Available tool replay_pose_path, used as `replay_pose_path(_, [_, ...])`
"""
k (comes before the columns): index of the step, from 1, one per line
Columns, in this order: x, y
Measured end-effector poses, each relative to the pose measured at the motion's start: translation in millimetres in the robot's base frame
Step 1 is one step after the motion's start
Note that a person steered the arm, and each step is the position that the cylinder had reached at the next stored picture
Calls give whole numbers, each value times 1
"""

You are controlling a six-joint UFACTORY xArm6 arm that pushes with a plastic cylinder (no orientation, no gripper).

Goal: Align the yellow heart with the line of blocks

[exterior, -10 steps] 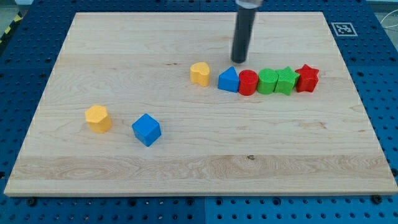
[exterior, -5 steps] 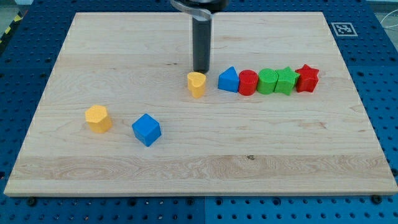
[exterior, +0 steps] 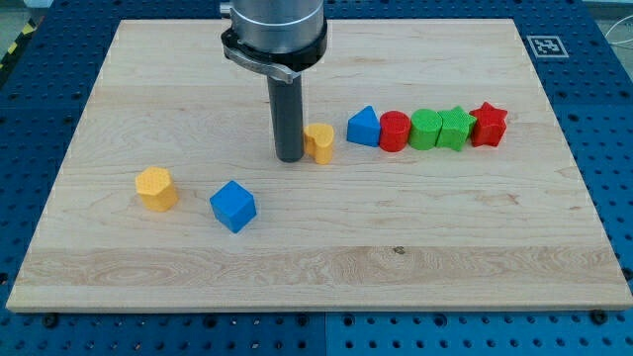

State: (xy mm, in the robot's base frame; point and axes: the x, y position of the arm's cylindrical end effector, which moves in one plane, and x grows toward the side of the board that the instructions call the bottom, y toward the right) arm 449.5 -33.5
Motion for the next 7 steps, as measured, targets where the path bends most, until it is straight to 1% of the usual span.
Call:
replay_pose_path(2, [41,2])
replay_pose_path(3, [41,10])
replay_pose_path(7, [7,30])
